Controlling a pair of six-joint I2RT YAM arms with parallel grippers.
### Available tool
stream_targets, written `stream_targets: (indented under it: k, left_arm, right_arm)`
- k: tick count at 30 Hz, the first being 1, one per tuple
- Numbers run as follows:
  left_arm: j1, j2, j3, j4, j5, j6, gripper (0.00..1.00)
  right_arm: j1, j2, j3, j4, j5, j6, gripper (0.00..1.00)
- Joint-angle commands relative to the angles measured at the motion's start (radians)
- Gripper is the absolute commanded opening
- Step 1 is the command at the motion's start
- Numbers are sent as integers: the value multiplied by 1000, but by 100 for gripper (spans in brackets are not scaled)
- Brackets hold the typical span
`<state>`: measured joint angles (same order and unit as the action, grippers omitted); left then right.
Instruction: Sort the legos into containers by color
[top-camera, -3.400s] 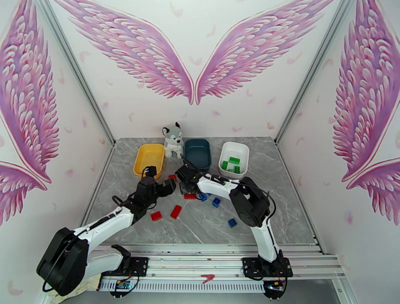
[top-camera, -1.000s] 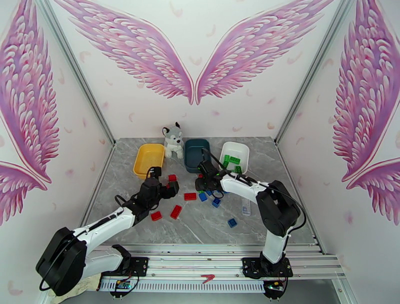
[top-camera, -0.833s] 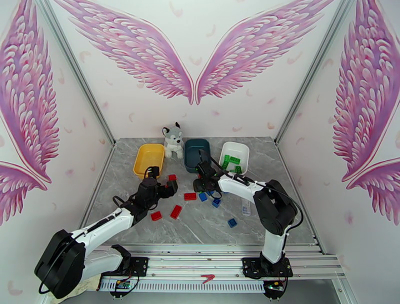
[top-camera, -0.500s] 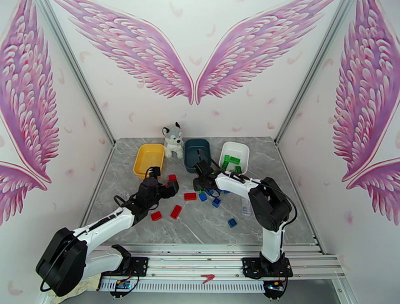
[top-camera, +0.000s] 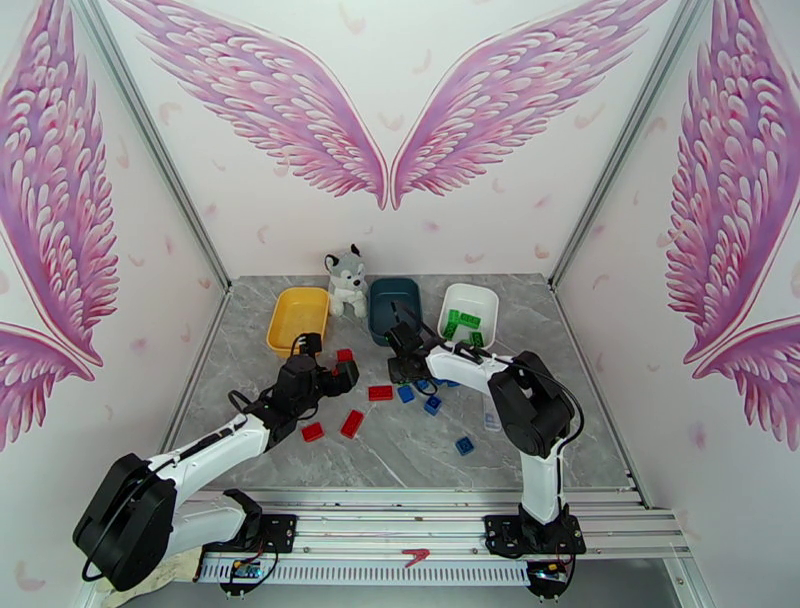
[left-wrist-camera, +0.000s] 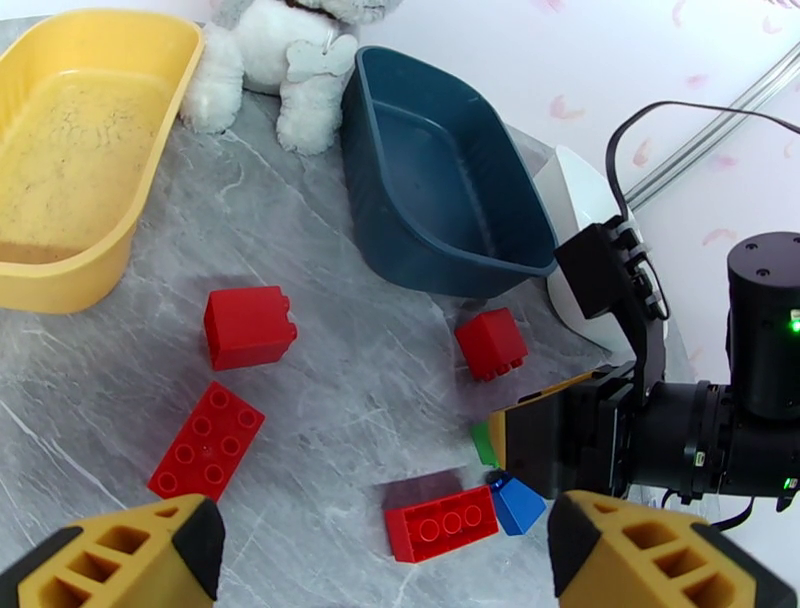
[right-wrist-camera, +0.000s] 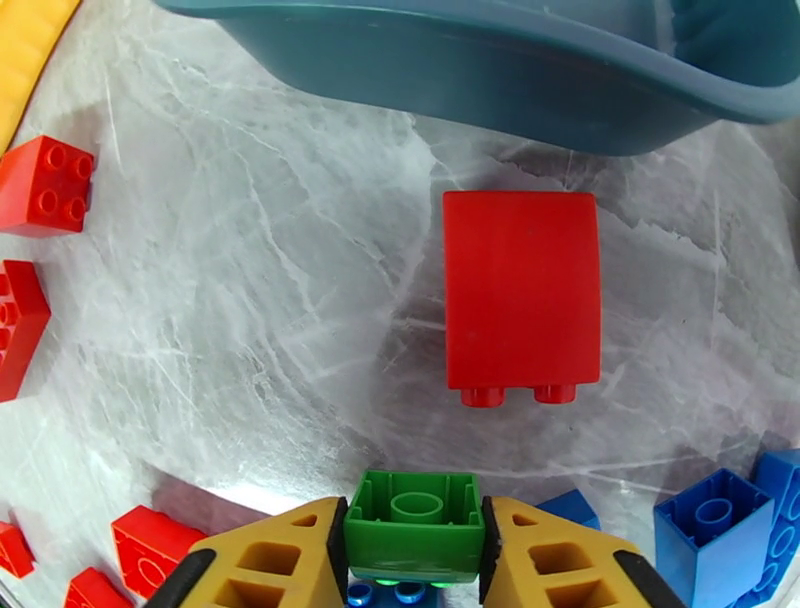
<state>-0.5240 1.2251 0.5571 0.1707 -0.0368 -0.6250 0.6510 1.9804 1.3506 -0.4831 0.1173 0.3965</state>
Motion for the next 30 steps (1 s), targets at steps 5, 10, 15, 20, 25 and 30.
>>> stream_targets:
  k: [5, 10, 15, 20, 25, 30]
  left_arm:
    - [0, 66, 22, 26, 75, 4, 91]
    - [-40, 152, 66, 36, 113, 20, 91]
    - [-115, 213, 121, 19, 114, 52, 91]
    - [-162, 244, 154, 1, 106, 74, 90]
    - [-168, 254, 158, 5, 120, 72, 90]
    - [-172, 245, 161, -7, 105, 84, 90]
  right_arm:
    - [0, -129, -42, -7, 50, -4, 29]
    - [-62, -256, -115, 23, 99, 6, 28]
    - [-178, -339, -152, 40, 152, 29, 24]
    - [-275, -379, -169, 70, 205, 39, 29]
    - [-331, -296, -78, 51, 220, 19, 31]
    - [-357, -204, 73, -22, 231, 1, 55]
